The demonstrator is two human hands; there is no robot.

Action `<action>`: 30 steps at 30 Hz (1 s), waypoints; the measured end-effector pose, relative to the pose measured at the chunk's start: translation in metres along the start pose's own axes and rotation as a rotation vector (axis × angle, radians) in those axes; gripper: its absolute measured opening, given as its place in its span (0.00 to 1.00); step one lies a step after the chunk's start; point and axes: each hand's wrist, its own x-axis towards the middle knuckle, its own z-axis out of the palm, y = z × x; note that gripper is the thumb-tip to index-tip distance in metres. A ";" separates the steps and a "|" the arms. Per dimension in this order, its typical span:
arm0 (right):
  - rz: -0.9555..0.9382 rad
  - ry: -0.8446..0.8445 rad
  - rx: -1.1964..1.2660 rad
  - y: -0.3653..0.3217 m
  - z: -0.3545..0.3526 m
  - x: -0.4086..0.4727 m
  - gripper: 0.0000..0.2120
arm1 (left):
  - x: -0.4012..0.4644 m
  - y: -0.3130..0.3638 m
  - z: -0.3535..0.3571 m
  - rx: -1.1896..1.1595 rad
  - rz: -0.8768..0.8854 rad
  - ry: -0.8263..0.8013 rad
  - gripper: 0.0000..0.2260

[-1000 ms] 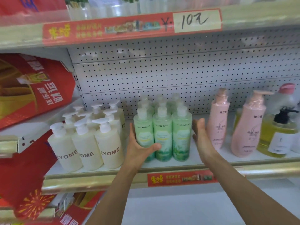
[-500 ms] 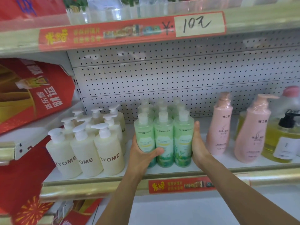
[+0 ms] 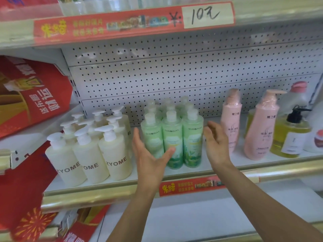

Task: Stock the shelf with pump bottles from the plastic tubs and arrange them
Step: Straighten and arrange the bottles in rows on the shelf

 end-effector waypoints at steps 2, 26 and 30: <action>-0.099 0.031 -0.035 -0.001 -0.008 -0.007 0.15 | -0.014 0.012 0.002 0.111 0.181 0.042 0.47; -0.130 -0.027 -0.414 -0.034 -0.177 0.064 0.34 | 0.048 0.127 0.176 0.233 0.061 -0.464 0.40; -0.079 -0.130 -0.408 -0.030 -0.181 0.074 0.24 | 0.052 0.119 0.191 0.294 0.044 -0.429 0.31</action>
